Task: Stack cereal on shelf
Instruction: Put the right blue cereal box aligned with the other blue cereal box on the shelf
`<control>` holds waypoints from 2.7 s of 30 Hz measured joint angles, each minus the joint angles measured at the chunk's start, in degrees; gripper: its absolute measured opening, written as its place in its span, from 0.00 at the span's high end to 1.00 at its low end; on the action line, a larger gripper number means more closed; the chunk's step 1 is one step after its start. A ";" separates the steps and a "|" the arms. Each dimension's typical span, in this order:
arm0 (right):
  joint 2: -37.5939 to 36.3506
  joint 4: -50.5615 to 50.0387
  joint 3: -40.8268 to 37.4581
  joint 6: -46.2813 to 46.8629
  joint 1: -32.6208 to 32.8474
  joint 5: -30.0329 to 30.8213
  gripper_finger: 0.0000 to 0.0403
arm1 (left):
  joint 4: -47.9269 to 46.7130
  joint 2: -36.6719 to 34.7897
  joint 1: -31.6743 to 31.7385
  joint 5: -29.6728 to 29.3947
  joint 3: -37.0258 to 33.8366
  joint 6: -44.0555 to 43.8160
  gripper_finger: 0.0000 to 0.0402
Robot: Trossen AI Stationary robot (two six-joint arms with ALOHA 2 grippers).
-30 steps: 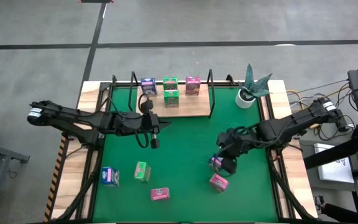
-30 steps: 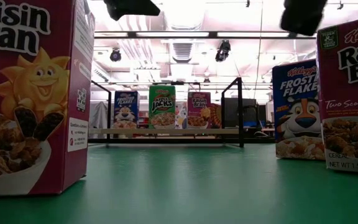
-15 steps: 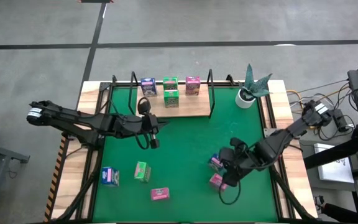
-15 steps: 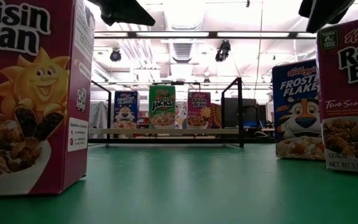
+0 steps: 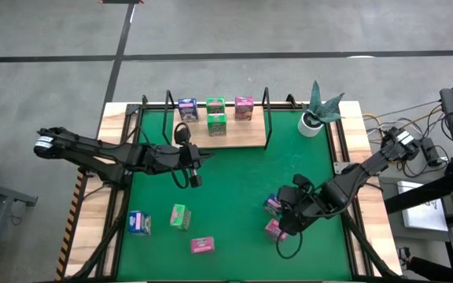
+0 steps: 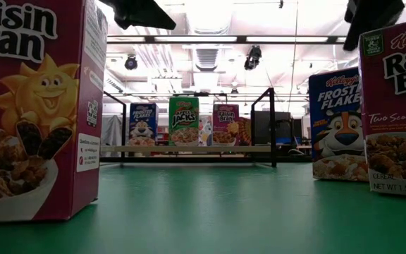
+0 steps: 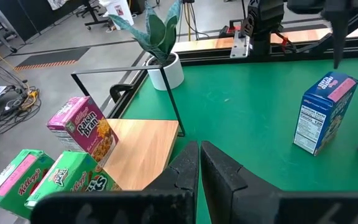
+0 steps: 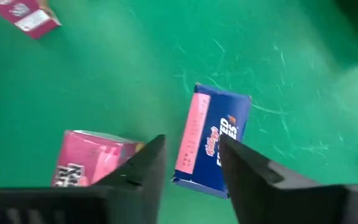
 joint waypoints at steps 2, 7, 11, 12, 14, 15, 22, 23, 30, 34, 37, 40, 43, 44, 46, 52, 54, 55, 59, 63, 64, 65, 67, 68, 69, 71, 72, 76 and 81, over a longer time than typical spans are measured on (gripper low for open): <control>0.08 -0.04 -1.22 0.85 0.12 -0.04 0.55 | 0.00 0.00 0.00 0.02 0.00 0.00 1.00; 0.05 0.49 -4.69 2.97 0.63 -0.08 0.40 | 0.02 0.00 0.00 0.02 0.00 0.00 1.00; 0.00 3.46 -6.29 3.31 0.63 -0.63 0.32 | 0.04 0.00 0.00 0.02 0.00 0.00 1.00; 0.00 3.50 -6.31 3.31 0.63 -0.61 0.31 | 0.08 0.00 0.00 0.01 0.00 0.00 1.00; 0.00 3.64 -6.31 3.30 0.63 -0.59 0.30 | 0.17 0.00 0.00 0.02 0.00 0.00 1.00; 0.00 3.66 -6.31 3.28 0.63 -0.52 0.29 | 0.17 0.00 0.00 0.01 0.00 0.00 1.00; 1.11 3.66 -6.72 3.28 0.63 2.04 0.29 | 0.15 0.02 0.00 -0.01 -0.02 0.00 1.00; 1.31 3.69 -6.94 3.29 0.63 2.49 0.30 | 0.14 0.02 0.00 -0.02 -0.02 0.00 1.00; 2.48 3.76 -7.34 3.28 0.61 2.87 0.41 | 0.11 0.02 0.00 -0.02 -0.04 0.00 1.00; 2.58 4.54 -7.34 3.25 0.61 2.87 0.48 | 0.11 0.02 0.00 -0.04 -0.04 0.00 1.00; 2.58 5.36 -7.34 2.84 0.61 2.89 0.51 | 0.13 0.02 0.00 -0.07 -0.04 0.00 1.00; 2.58 5.32 -7.34 2.85 0.61 2.90 0.53 | 0.15 0.04 0.00 -0.07 -0.04 0.02 1.00; 2.58 5.34 -7.34 2.82 0.61 2.91 0.55 | 0.17 0.02 0.00 -0.10 -0.04 0.02 1.00; 2.58 5.36 -7.34 2.78 0.61 2.94 0.55 | 0.16 0.04 0.00 -0.09 -0.04 0.02 1.00; 2.58 5.38 -7.34 2.67 0.61 3.32 0.56 | 0.17 0.04 0.00 -0.11 -0.04 0.23 1.00; 2.34 5.58 -7.11 1.79 0.59 4.08 0.57 | 0.18 -0.08 -0.05 -0.11 -0.05 1.19 1.00; 2.18 5.66 -6.52 1.17 0.57 4.50 0.57 | 0.85 -0.88 -0.17 -0.11 -0.82 2.22 1.00; 1.92 5.73 -6.35 0.66 0.44 4.53 0.57 | 1.73 -1.63 -0.23 -0.13 -1.58 2.78 1.00; 0.66 5.67 -5.62 -0.33 -0.78 4.48 0.57 | 9.28 -6.77 -0.22 0.97 -7.39 5.87 1.00; -0.49 5.53 -4.20 -3.17 -3.37 4.39 0.57 | 14.70 -13.24 -0.22 1.94 -12.38 8.17 1.00; -0.65 5.61 -3.59 -4.37 -4.26 4.25 0.57 | 15.71 -14.72 -0.22 1.97 -13.18 8.43 1.00; -0.71 5.58 -2.95 -5.87 -5.24 4.09 0.57 | 15.80 -16.26 -0.22 1.97 -14.00 8.64 1.00; -0.77 6.14 -1.40 -9.32 -7.44 3.85 0.57 | 15.55 -18.88 -0.22 1.97 -15.17 8.74 1.00; -0.75 6.39 -0.50 -11.19 -8.62 3.85 0.57 | 15.87 -20.09 -0.22 1.97 -15.65 9.09 1.00; -0.75 6.33 0.34 -13.06 -9.86 3.83 0.57 | 16.01 -21.38 -0.22 1.97 -16.27 9.65 1.00; -0.77 7.57 1.93 -17.38 -12.67 3.84 0.57 | 17.52 -23.59 -0.22 1.96 -17.50 10.42 1.00; -0.77 8.72 2.63 -19.74 -14.09 3.85 0.57 | 18.14 -24.75 -0.22 1.99 -18.07 10.66 1.00; -0.77 15.32 5.18 -30.55 -19.59 3.26 0.57 | 19.32 -28.46 -0.22 1.99 -20.21 10.86 1.00; -0.79 27.11 5.84 -42.25 -26.50 -2.18 0.57 | 19.92 -31.45 -0.22 1.97 -22.11 10.87 1.00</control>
